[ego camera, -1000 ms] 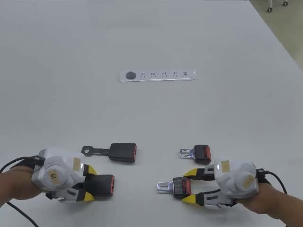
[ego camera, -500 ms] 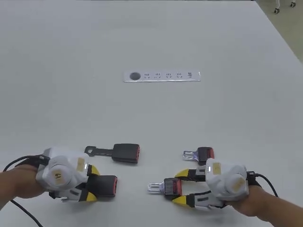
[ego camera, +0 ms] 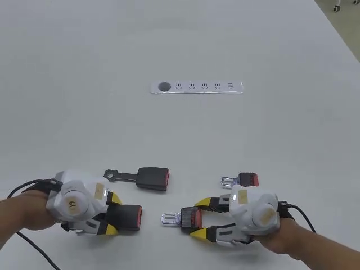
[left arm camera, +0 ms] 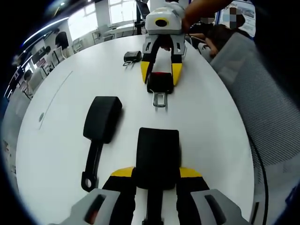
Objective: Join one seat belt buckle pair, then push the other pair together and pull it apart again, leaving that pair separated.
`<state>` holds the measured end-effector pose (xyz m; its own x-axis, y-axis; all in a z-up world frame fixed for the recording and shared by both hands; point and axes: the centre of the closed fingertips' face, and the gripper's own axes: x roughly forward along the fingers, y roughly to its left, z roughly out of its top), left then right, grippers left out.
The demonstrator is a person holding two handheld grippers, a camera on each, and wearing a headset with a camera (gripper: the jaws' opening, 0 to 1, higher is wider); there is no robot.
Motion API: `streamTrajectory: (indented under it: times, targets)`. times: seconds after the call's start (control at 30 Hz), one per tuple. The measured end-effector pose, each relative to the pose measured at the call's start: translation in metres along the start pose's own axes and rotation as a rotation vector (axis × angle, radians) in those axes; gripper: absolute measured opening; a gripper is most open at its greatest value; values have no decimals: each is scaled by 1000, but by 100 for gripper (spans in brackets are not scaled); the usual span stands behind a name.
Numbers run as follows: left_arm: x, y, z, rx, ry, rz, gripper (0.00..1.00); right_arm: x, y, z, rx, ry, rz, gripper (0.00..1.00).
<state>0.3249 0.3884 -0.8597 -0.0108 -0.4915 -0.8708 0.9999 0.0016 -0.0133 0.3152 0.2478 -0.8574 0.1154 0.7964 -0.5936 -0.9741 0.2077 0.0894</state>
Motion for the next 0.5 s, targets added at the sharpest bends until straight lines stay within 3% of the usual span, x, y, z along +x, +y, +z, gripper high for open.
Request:
streamTrajectory:
  times: [0.5]
  targets:
    - [1, 1, 0, -14, 10, 2, 34, 37, 0, 26, 18, -44, -4, 35]
